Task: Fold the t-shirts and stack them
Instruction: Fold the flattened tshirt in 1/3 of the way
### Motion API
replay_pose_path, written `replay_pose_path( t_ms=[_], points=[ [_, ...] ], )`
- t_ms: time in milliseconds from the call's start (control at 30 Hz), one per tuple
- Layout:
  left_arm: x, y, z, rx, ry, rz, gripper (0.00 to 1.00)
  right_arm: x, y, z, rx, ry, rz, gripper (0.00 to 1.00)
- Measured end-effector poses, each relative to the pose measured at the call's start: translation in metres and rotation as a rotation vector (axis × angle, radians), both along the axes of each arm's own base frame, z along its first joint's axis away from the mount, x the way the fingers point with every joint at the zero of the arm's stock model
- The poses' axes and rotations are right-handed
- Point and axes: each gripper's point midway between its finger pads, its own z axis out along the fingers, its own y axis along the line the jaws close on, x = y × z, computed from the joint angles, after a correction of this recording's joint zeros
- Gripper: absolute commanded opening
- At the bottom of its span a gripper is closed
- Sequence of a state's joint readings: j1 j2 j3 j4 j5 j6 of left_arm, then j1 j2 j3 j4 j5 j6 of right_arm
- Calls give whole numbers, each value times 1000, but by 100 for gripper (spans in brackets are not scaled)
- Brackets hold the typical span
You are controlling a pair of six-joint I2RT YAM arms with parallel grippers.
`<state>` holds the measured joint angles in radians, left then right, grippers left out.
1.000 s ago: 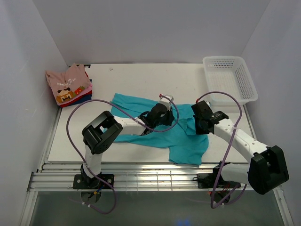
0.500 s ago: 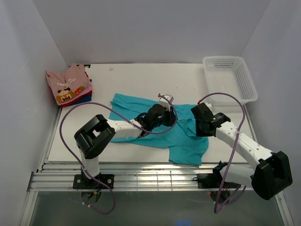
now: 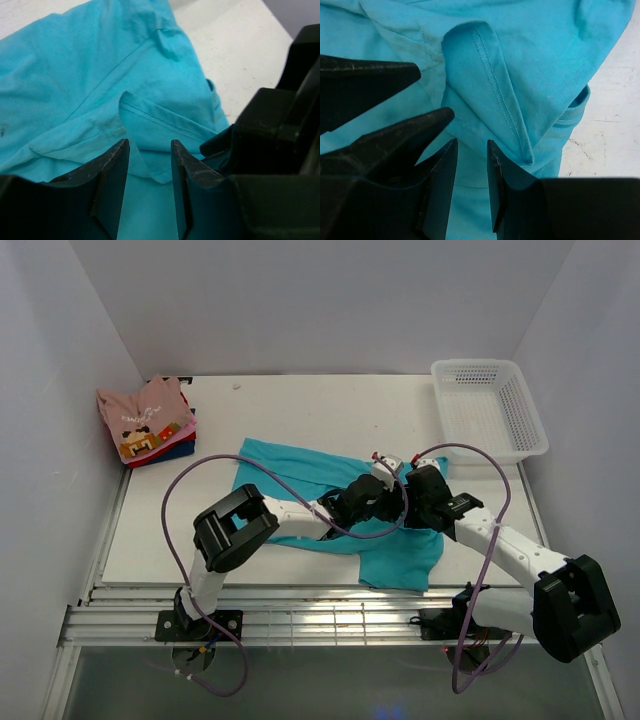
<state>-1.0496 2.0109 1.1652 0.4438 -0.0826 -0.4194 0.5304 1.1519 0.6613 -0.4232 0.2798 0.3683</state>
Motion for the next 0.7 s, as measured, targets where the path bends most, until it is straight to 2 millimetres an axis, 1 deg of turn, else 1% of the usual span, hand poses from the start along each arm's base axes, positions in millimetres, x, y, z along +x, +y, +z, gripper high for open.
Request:
replay_pose_path(
  t_ms=[67,133,300,500,600,700],
  points=[
    [6,3,-10,37,-12,24,50,0,-1,-6,-1,10,-6,37],
    [11,6,-17,76,-39,50,52,1,2,-7,15,5,6,37],
    [22,6,-12,110,-111,101,52,5,-1,-4,23,-27,-17,37],
    [33,-3,-9,122,-164,130,53,10,-13,-2,-1,-50,-73,37],
    [40,0,-16,148,-173,154,52,9,-11,0,4,-55,-62,38],
    [40,3,-28,181,-172,156,52,7,-3,2,21,-59,-19,37]
  ],
)
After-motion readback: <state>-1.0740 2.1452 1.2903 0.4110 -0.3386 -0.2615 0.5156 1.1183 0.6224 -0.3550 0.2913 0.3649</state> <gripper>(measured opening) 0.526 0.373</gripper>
